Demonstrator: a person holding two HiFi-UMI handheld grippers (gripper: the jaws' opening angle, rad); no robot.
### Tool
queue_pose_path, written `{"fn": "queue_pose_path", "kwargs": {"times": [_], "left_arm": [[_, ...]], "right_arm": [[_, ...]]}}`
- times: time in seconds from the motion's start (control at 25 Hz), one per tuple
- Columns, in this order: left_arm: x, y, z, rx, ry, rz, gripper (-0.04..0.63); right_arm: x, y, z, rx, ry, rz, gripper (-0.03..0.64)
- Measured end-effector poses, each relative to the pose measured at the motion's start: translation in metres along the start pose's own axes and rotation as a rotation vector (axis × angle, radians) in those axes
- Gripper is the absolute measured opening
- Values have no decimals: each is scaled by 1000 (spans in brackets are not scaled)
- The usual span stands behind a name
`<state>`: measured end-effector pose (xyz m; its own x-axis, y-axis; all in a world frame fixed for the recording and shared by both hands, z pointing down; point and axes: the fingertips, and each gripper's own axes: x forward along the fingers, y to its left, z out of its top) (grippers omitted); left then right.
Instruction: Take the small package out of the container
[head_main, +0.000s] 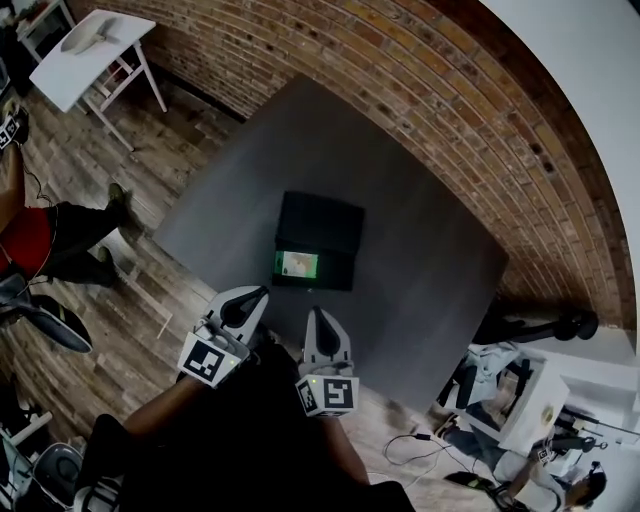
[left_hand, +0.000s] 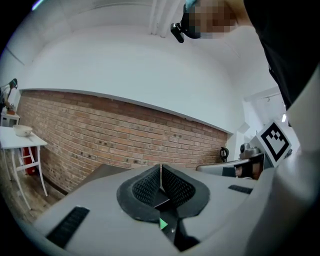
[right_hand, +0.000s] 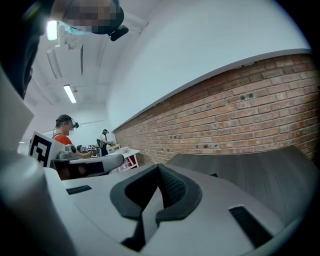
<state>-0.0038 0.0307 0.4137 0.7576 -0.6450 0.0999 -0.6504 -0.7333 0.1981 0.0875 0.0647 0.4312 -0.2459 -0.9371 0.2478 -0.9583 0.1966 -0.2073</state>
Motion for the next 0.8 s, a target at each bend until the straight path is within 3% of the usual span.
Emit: {"fn": "queue_pose_path", "kwargs": {"times": [0.52, 0.8], "left_arm": [[36, 74, 2, -17, 55, -163, 37], [52, 79, -6, -5, 72, -220, 37]], "right_arm": [[70, 6, -11, 11, 86, -162, 25], [89, -1, -27, -7, 128, -204, 25]]}}
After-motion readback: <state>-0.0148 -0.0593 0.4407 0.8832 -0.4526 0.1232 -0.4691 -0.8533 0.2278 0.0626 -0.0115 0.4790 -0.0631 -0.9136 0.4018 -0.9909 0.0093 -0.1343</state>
